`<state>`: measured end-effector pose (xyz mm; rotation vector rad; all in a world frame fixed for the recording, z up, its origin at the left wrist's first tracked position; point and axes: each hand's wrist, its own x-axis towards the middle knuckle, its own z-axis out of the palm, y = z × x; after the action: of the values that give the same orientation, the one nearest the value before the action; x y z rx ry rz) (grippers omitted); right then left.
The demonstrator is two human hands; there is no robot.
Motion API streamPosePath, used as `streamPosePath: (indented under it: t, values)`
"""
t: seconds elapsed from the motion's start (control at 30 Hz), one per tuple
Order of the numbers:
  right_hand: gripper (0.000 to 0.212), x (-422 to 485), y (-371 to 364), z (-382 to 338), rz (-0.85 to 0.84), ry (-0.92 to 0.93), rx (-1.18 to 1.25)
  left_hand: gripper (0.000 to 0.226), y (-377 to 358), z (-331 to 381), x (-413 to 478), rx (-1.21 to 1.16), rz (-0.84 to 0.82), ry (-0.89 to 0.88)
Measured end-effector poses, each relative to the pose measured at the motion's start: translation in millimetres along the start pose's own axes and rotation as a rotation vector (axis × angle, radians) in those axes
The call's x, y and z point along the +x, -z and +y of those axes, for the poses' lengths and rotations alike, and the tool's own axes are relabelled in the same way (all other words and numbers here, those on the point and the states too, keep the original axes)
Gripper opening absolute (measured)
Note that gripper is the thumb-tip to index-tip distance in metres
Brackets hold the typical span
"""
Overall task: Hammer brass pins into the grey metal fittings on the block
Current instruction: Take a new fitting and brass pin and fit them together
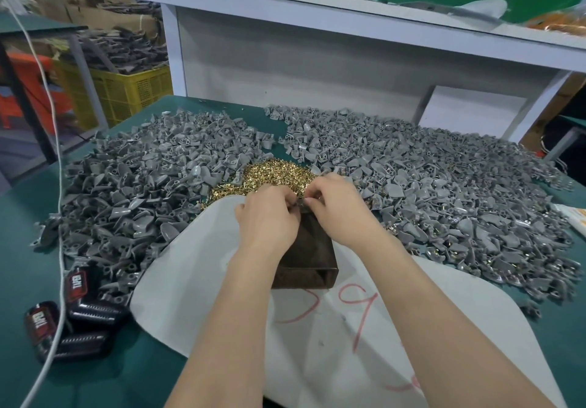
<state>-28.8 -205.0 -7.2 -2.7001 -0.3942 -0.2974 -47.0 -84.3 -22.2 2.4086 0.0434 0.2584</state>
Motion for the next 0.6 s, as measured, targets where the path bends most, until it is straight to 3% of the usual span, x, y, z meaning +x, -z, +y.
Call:
streamPosePath:
  t: [0.4,0.5,0.6]
  values:
    - [0.024,1.9,6.3,-27.2,-0.045,0.216,-0.482,0.013,2.3,4.1,-0.3,0.082,0.015,-0.036]
    - [0.025,1.9,6.4,-24.7,-0.066,0.153,-0.436,0.012,1.2,1.9,-0.4,0.071,0.016,-0.046]
    - [0.017,3.8,4.5,-17.4,-0.076,0.04,-0.229,0.01,1.0,0.7,-0.6,0.024,0.011,-0.033]
